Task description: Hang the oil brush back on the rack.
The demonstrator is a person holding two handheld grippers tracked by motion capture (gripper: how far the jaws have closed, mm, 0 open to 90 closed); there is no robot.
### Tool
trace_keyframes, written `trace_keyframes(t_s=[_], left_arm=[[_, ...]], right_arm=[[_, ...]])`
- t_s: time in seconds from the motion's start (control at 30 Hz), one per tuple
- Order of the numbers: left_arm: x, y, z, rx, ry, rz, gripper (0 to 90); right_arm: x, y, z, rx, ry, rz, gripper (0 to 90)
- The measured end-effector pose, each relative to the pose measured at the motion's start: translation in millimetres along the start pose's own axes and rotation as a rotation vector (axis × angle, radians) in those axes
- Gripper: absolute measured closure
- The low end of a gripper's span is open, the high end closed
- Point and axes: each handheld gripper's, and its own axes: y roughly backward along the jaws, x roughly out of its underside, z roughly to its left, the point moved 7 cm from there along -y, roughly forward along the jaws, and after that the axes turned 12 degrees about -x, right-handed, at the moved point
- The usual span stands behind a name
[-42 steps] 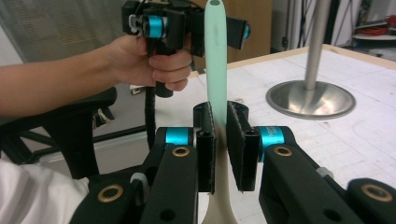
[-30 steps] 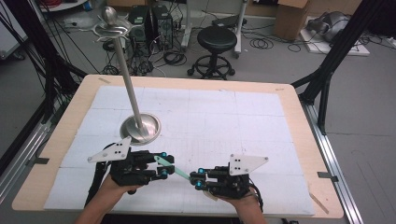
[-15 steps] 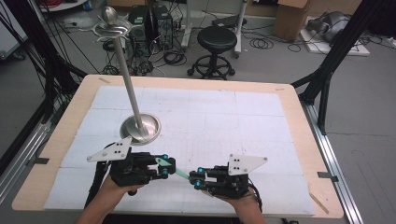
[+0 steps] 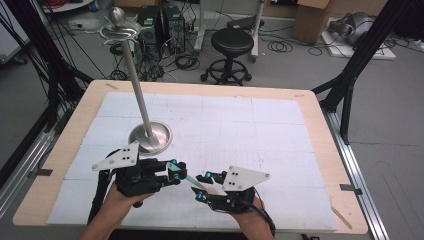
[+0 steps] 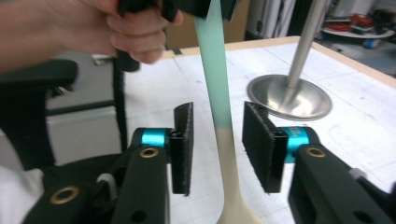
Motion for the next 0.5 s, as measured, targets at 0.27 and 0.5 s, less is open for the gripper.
trace_keyframes(t_s=[0.27,0.5], left_arm=[[-4.1,-0.6,-0.2,-0.045,0.012,0.006,75.9],[-5.1,-2.3,0.0,-0.067,0.037,0.017,76.0]], right_arm=[[-3.0,-5.1,0.1,0.046,0.037,0.022,70.2],[-0.6,-7.0,-3.8,0.093,0.046,0.045,80.2]])
